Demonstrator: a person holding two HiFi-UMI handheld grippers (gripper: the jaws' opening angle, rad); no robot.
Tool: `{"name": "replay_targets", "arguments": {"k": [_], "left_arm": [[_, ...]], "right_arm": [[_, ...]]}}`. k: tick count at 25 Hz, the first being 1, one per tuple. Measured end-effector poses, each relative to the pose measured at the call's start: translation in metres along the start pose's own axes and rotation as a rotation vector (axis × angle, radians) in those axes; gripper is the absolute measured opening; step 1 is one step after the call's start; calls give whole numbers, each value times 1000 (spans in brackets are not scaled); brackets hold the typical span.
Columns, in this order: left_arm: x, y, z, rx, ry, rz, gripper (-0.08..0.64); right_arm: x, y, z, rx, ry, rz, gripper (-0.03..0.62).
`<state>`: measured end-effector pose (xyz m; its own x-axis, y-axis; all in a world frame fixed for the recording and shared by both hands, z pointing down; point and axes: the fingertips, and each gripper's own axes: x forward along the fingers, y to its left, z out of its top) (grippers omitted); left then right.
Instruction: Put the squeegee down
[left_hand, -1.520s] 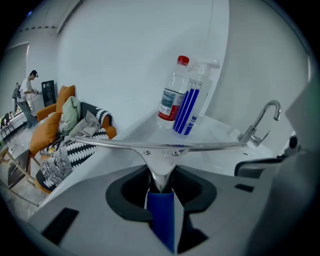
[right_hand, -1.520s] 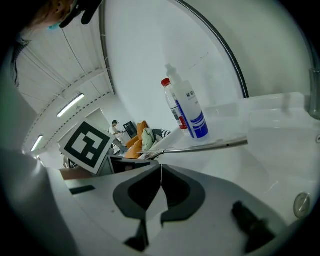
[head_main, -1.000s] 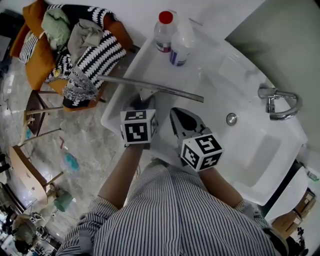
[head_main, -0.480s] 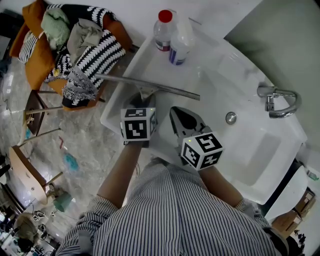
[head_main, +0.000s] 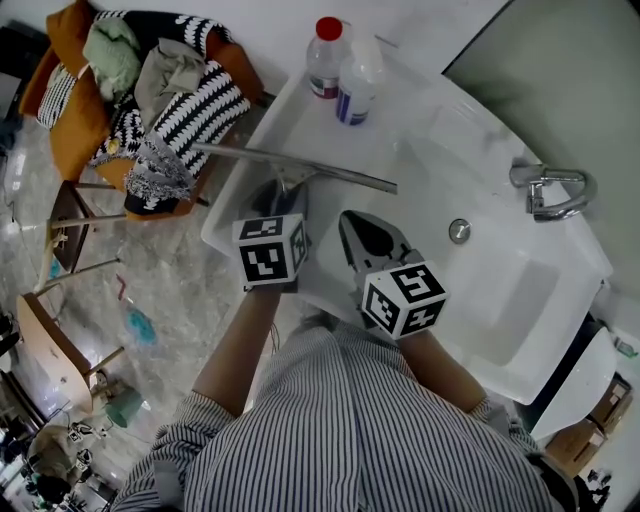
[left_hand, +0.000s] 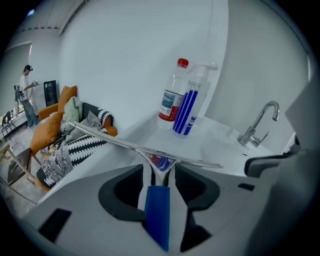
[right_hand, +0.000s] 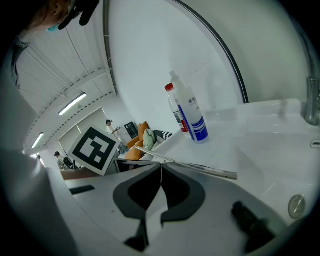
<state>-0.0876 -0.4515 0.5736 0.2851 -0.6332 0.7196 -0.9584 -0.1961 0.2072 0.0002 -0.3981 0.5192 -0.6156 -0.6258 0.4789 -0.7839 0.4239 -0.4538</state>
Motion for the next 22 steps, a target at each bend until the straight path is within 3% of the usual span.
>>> {"name": "replay_targets", "arguments": {"k": [9,17,22], "left_arm": [[-49,-18,17,-4,-112,-73,189],[-104,-47,-2,29,-176,-151,187],[-145,-64,-15,-5,-265,-257,187]], "right_arm": [[-32,21,2,-31,-62,-9,15],[-77,37,-15,-31,-118,-44,15],[-102,57,-27,-56,-144,-49,15]]}}
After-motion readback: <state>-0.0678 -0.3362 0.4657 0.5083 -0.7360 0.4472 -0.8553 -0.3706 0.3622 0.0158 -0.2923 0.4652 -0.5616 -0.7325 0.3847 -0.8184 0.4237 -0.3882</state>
